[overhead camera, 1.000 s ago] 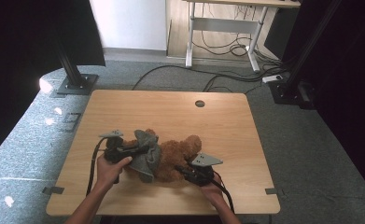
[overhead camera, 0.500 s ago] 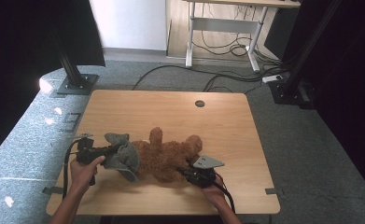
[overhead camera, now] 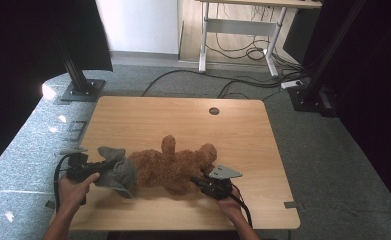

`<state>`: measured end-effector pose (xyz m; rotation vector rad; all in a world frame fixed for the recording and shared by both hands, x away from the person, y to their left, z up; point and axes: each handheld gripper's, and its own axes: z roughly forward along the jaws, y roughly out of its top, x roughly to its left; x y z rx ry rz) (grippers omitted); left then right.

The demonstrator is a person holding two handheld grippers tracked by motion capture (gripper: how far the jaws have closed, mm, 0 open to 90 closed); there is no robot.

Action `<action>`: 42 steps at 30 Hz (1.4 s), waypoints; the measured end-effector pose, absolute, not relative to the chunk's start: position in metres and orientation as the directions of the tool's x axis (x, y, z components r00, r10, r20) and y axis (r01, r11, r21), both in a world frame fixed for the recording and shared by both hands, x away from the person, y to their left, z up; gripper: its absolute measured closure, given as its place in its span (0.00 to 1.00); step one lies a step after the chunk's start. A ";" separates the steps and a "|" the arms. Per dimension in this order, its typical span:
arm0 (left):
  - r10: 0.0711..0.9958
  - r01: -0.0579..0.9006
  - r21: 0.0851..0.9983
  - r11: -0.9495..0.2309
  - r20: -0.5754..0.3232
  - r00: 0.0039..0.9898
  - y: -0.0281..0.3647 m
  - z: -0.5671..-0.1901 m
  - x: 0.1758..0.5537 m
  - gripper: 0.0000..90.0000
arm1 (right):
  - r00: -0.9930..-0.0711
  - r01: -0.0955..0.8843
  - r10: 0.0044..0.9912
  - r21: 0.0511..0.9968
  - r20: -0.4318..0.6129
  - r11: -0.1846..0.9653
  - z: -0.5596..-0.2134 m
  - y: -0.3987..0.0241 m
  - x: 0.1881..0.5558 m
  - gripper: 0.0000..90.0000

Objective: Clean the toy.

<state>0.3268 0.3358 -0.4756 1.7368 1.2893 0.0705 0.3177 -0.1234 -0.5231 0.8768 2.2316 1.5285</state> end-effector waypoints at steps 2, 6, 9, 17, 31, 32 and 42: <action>0.780 0.726 0.688 0.005 -0.457 0.428 0.343 -0.480 0.324 0.85 | -0.768 0.317 0.633 0.916 0.095 0.246 -0.523 -0.123 0.318 0.78; 0.803 0.739 0.673 0.015 -0.449 0.392 0.361 -0.487 0.319 0.85 | -0.766 0.320 0.635 0.916 0.099 0.243 -0.523 -0.124 0.319 0.78; 0.811 0.748 0.663 0.017 -0.447 0.378 0.367 -0.491 0.315 0.85 | -0.765 0.321 0.636 0.916 0.101 0.241 -0.523 -0.124 0.320 0.78; 0.816 0.766 0.642 -0.027 -0.429 0.388 0.358 -0.501 0.315 0.82 | -0.767 0.319 0.634 0.917 0.101 0.240 -0.523 -0.125 0.321 0.78; 0.827 0.785 0.616 -0.059 -0.411 0.384 0.353 -0.509 0.319 0.82 | -0.767 0.311 0.634 0.920 0.094 0.240 -0.523 -0.126 0.320 0.78; 0.829 0.789 0.611 -0.064 -0.408 0.383 0.352 -0.511 0.319 0.81 | -0.768 0.311 0.634 0.920 0.094 0.240 -0.523 -0.125 0.320 0.78; 0.832 0.738 0.669 -0.087 -0.359 0.424 0.342 -0.493 0.319 0.49 | -0.769 0.307 0.632 0.921 0.092 0.240 -0.524 -0.126 0.320 0.77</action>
